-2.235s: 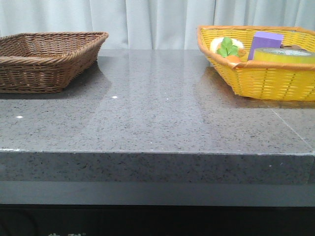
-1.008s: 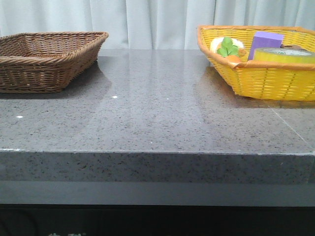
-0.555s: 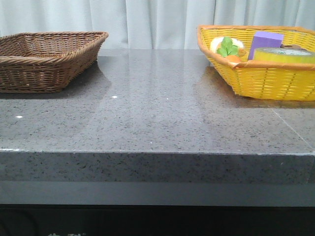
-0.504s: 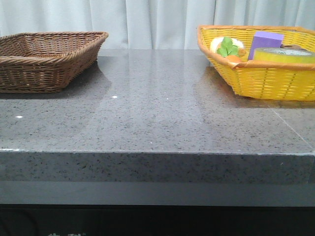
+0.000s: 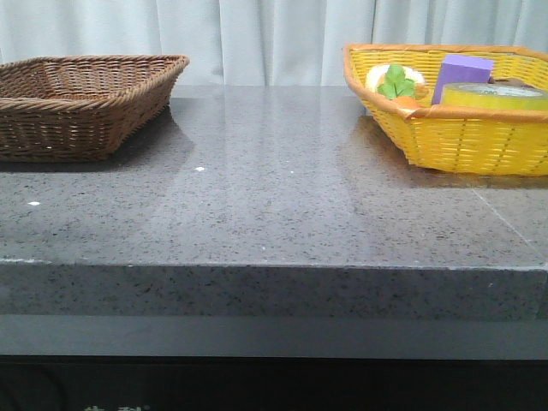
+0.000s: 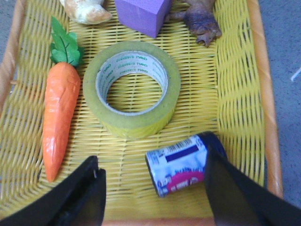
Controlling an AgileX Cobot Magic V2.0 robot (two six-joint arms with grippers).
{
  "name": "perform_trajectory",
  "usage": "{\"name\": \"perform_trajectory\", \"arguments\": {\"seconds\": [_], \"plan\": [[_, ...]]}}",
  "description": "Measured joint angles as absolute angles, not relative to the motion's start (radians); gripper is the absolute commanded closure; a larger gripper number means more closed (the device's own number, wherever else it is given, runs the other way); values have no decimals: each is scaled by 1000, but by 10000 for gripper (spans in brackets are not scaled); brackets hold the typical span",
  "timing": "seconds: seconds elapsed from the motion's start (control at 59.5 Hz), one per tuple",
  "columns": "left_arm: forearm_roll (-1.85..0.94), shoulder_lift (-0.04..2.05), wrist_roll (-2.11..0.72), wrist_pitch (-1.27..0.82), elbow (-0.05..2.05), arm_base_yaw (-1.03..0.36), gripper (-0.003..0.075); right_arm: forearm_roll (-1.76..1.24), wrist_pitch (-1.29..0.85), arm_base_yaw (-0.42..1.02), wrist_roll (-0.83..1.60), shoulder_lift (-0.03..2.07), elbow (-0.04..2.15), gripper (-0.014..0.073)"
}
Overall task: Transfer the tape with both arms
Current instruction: 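Lower the right gripper into the yellow basket and grasp the yellow tape roll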
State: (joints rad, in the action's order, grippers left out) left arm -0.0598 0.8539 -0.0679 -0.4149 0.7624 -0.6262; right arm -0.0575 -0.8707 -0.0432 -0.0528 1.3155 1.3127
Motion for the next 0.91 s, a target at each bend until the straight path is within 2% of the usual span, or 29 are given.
{"name": "perform_trajectory", "arguments": {"seconds": [0.269, 0.605, 0.84, 0.908], "plan": [[-62, 854, -68, -413, 762, -765, 276, -57, -1022, -72, -53, 1600, 1575, 126], [-62, 854, -68, -413, 762, -779, 301, -53, -1126, -79, -53, 1863, 1799, 126], [-62, 854, -68, -413, 762, -779, 301, -53, -1135, -79, -53, 1967, 1848, 127], [-62, 854, -68, -413, 762, -779, 301, -55, -1133, -79, -53, 1985, 1848, 154]]}}
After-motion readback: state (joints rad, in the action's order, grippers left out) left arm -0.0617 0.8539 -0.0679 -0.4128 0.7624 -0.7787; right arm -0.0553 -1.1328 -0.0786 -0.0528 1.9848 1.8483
